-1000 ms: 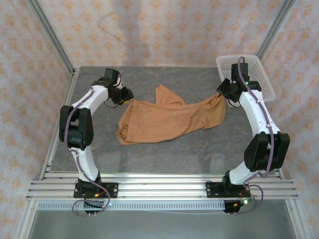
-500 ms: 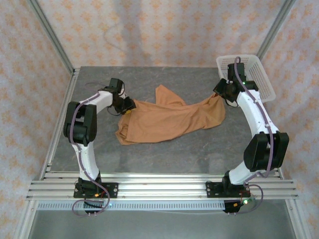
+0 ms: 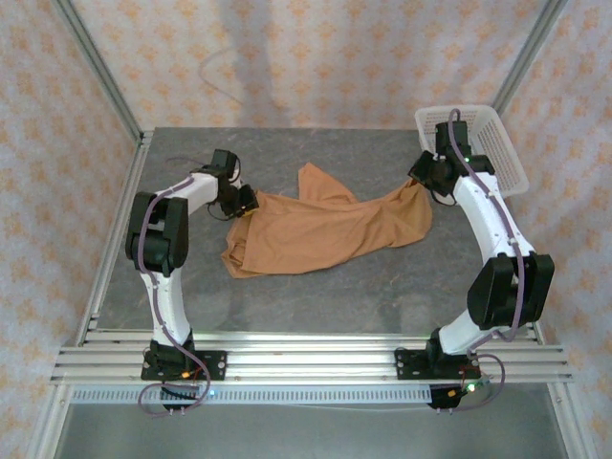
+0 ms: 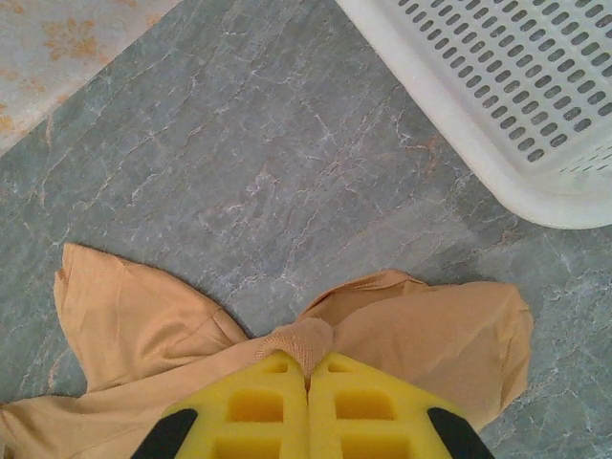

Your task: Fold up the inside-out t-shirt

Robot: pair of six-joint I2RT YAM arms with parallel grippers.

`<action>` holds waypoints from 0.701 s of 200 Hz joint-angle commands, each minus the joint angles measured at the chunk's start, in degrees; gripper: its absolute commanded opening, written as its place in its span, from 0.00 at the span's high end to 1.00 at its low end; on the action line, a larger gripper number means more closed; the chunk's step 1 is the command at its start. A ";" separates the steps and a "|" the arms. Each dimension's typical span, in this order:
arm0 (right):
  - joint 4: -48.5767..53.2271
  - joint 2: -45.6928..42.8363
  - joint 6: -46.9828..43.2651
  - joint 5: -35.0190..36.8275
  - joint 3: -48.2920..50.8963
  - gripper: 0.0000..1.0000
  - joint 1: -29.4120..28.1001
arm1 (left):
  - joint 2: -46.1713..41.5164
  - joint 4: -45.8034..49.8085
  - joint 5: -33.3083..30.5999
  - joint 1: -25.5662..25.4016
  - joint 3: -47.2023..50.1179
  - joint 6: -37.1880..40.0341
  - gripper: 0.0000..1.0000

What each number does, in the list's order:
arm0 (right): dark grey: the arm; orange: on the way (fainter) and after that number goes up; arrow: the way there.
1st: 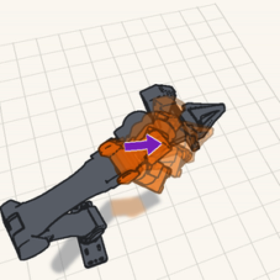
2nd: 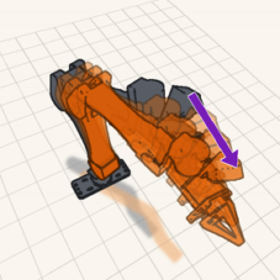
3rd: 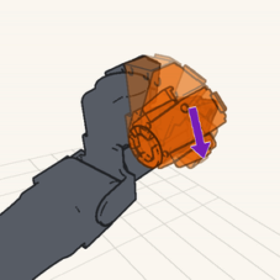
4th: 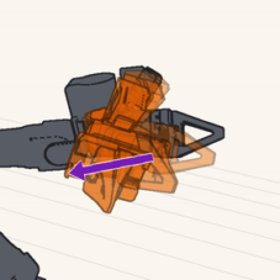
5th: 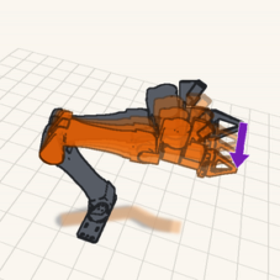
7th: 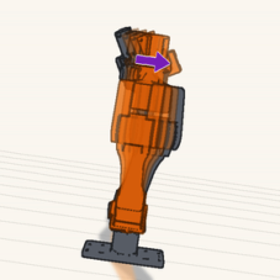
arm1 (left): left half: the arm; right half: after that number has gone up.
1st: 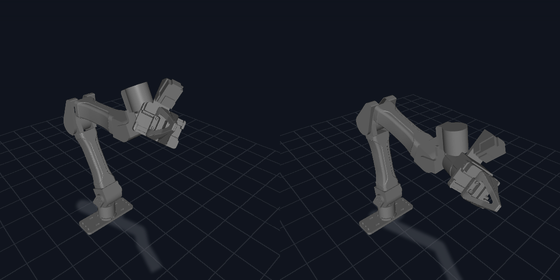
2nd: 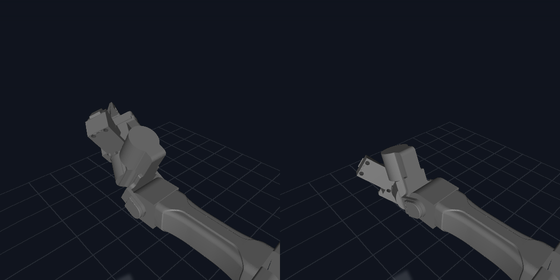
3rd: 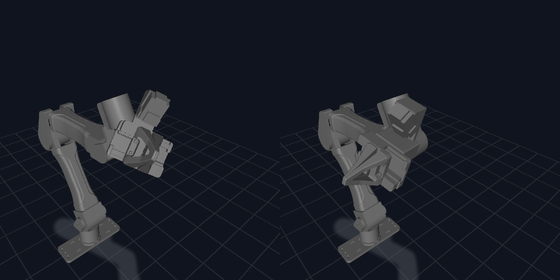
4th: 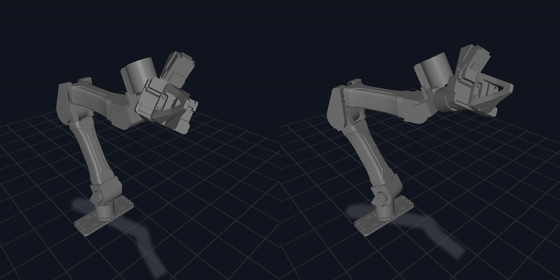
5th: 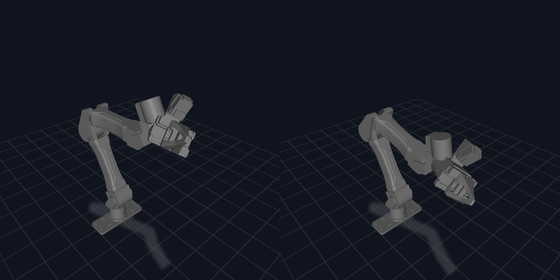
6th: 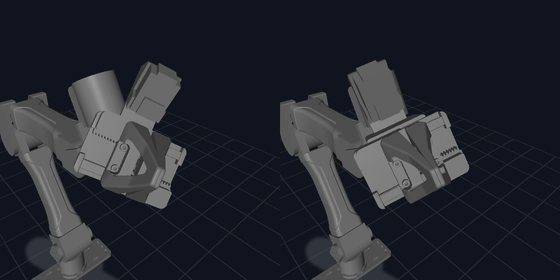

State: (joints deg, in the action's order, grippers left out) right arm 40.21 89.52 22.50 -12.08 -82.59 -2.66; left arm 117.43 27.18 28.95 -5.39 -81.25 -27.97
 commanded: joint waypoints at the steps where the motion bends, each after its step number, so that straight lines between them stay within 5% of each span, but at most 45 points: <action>1: -0.41 -0.18 0.70 -0.32 -0.61 1.00 -0.51 | 0.51 1.50 -2.27 -0.76 -2.52 0.88 0.85; 41: -0.31 -0.28 0.53 -0.39 -0.99 1.00 -0.60 | 1.01 2.43 -2.34 -1.01 -3.54 1.07 1.00; 94: -1.09 -1.21 1.04 -0.61 -1.54 1.00 -0.59 | -2.82 1.33 0.56 -1.17 -3.47 -0.90 1.00; 140: -3.29 -5.10 2.24 -1.63 -5.77 1.00 -0.60 | -16.48 -3.61 6.00 2.01 -3.84 -10.41 1.00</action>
State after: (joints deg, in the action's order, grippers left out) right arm 39.48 88.99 23.44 -13.37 -83.57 -2.87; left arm 111.61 27.55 30.94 -5.65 -83.20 -31.97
